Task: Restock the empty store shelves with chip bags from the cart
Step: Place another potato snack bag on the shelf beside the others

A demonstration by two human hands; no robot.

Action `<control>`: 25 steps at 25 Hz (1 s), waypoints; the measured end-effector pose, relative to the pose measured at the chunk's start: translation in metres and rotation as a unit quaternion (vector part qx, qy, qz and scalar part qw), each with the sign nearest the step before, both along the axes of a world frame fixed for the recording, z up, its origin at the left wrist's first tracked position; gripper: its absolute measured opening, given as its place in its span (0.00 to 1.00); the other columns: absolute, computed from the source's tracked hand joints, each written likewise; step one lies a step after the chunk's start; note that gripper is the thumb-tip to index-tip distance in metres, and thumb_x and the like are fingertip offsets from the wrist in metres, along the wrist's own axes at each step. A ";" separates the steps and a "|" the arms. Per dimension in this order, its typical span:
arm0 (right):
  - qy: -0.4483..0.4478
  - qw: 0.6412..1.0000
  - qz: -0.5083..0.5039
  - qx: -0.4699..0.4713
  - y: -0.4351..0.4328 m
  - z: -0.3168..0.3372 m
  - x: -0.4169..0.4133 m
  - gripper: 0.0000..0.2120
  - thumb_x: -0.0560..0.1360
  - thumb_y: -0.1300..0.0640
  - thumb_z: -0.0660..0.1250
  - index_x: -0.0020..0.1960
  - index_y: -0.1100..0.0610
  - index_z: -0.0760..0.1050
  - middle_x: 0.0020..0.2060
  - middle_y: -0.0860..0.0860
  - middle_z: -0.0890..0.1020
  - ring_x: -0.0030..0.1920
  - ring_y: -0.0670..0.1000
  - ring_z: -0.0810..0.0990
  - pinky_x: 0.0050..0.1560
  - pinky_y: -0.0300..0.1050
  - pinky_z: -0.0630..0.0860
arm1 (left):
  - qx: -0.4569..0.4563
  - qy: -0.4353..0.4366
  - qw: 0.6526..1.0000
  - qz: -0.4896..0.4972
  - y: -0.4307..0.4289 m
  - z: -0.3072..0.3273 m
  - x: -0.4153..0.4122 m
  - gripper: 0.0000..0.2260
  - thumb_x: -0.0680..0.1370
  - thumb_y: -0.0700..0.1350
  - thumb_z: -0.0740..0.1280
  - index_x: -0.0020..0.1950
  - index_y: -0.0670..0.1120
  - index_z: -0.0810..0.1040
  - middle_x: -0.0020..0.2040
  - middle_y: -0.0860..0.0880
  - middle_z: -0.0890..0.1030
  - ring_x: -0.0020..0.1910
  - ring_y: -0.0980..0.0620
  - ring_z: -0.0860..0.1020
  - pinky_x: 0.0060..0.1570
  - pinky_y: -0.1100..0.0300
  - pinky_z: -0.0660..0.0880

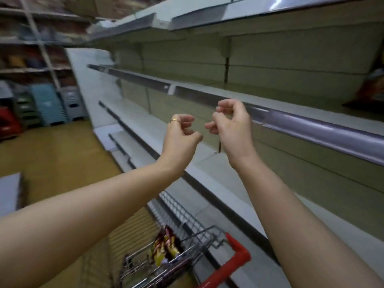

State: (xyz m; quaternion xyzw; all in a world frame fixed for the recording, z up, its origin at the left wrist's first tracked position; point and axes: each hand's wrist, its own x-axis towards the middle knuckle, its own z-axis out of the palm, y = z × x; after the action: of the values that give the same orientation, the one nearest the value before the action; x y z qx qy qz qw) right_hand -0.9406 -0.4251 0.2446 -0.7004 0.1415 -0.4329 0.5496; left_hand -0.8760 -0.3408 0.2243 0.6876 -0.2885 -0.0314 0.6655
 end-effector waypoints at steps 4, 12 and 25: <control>0.065 0.996 0.067 0.007 0.039 -0.031 0.053 0.08 0.76 0.64 0.59 0.53 0.54 0.68 0.46 0.47 0.73 0.36 0.49 0.79 0.46 0.50 0.77 | 0.032 0.070 0.994 0.078 0.059 -0.041 0.044 0.13 0.74 0.35 0.65 0.56 0.47 0.70 0.50 0.49 0.73 0.49 0.52 0.73 0.43 0.63 0.75; 0.254 0.956 0.145 0.017 0.102 -0.132 0.161 0.07 0.78 0.62 0.59 0.56 0.55 0.69 0.51 0.48 0.74 0.40 0.45 0.79 0.48 0.43 0.78 | 0.059 0.228 0.960 0.150 0.126 -0.138 0.126 0.12 0.75 0.35 0.66 0.53 0.48 0.70 0.58 0.46 0.72 0.47 0.57 0.72 0.41 0.67 0.69; 0.547 0.805 0.225 -0.046 0.110 -0.342 0.268 0.09 0.77 0.60 0.61 0.57 0.58 0.69 0.49 0.53 0.76 0.49 0.54 0.79 0.50 0.49 0.77 | 0.094 0.440 0.859 0.244 0.161 -0.286 0.201 0.09 0.76 0.35 0.65 0.49 0.47 0.69 0.50 0.47 0.74 0.47 0.50 0.73 0.43 0.59 0.72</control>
State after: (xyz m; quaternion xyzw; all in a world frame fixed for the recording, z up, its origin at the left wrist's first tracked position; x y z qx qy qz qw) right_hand -0.6727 -0.3155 -0.0978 -0.8575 0.2371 0.1514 0.4307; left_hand -0.6752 -0.1799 -0.0621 0.7100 0.2158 -0.1939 0.6417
